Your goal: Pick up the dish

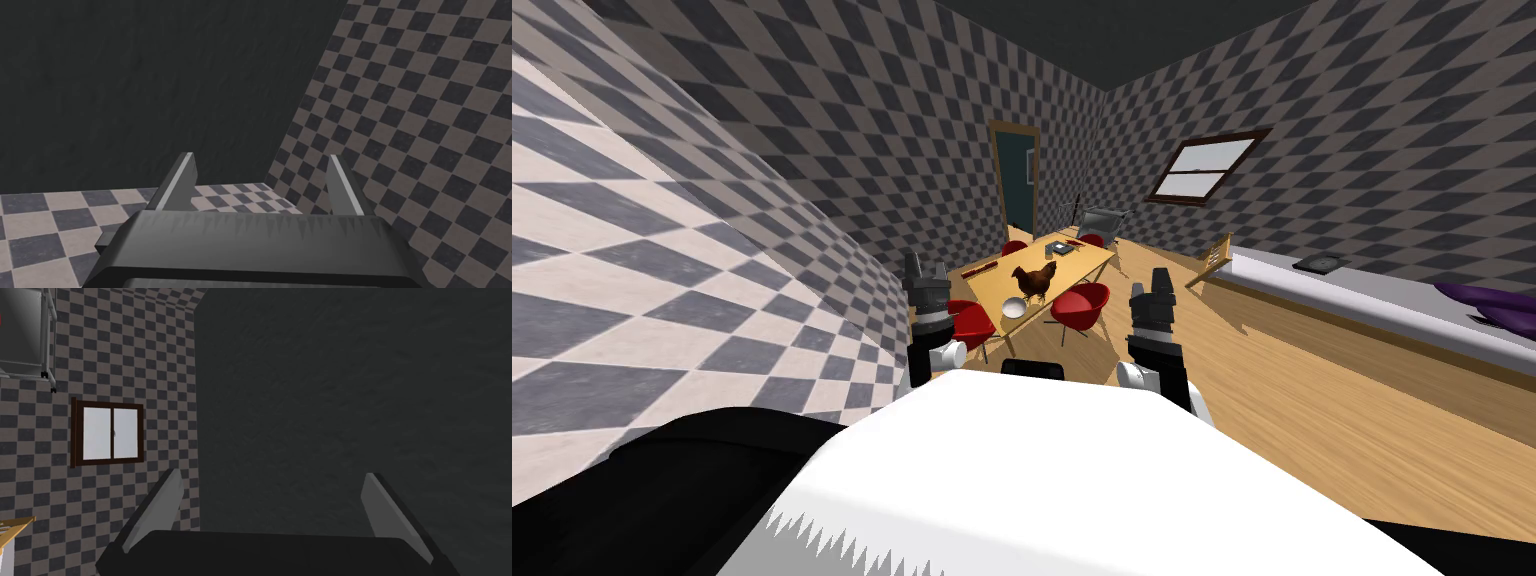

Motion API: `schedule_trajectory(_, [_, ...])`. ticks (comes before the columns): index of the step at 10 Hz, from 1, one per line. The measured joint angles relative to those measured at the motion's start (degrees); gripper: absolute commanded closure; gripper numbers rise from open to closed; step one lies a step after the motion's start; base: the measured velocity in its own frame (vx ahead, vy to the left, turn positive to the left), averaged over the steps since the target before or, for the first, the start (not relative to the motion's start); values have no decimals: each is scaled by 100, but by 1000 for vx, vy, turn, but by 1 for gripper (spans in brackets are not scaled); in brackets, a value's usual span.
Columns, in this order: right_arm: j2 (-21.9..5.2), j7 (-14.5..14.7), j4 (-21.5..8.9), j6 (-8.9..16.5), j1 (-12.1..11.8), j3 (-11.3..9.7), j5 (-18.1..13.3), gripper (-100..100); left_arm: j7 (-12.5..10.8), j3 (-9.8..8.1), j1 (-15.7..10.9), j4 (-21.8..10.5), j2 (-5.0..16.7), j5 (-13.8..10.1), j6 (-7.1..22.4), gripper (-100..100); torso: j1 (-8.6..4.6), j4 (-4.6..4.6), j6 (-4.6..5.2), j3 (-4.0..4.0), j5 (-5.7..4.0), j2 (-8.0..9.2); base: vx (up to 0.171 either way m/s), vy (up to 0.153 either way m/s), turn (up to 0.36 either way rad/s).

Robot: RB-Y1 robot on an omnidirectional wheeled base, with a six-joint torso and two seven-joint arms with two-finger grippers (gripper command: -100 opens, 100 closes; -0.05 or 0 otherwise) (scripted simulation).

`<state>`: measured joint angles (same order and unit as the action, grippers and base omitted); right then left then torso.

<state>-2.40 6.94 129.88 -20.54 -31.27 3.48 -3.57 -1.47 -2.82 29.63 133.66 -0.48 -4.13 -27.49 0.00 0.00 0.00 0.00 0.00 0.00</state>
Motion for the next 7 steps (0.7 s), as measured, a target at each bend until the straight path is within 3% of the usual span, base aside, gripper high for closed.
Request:
schedule_trajectory(3, [1,0,0,0,1,-1,0,0,-21,-39,-167,-137,416,36,222,-100,-16,4,0,11,-3,19,-59,-44,7])
schedule_trajectory(7, [0,0,0,0,1,-1,0,0,23,24,-472,-473,744,219,670,-100,-15,6,0,15,-4,24,-72,-39,19])
